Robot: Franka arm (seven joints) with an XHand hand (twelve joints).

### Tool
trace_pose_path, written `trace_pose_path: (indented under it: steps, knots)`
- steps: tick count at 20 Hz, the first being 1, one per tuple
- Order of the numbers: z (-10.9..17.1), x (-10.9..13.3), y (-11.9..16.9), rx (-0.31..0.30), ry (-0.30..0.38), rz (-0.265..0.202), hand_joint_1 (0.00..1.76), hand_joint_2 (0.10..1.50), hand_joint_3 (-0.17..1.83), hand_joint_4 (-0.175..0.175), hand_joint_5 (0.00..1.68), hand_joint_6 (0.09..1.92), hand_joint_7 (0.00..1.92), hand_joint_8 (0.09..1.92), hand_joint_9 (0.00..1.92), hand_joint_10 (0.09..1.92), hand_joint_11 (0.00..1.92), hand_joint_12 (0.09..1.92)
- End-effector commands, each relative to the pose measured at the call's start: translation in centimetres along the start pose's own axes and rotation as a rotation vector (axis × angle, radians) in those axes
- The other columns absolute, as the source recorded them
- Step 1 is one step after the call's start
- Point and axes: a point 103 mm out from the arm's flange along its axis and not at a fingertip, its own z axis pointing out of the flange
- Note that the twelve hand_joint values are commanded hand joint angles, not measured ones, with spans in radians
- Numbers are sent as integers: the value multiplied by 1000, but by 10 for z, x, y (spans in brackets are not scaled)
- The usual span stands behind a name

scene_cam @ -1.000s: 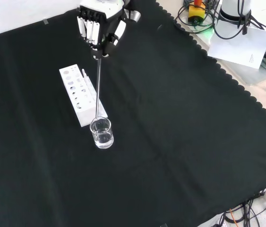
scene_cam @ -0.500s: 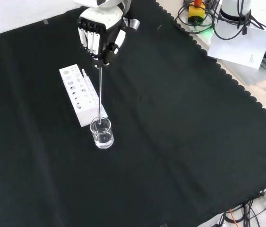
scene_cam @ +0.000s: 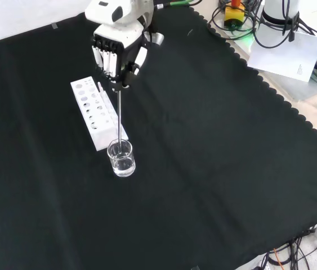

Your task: Stir in the beaker to the left of the white test tube rack with the glass rod.

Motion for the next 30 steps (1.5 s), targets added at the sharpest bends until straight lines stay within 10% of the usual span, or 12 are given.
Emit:
trace_pose_path:
  steps: [1, 30]
  knots:
    - [28, -2, 12, 34, 2, -9, 1308, 1101, -175, -175, 1279, 187, 1229, 921, 1860, 507, 1550, 505]
    - [31, -19, 7, 58, -13, 17, 1308, 1101, -175, -175, 1281, 183, 1227, 925, 1862, 504, 1552, 505]
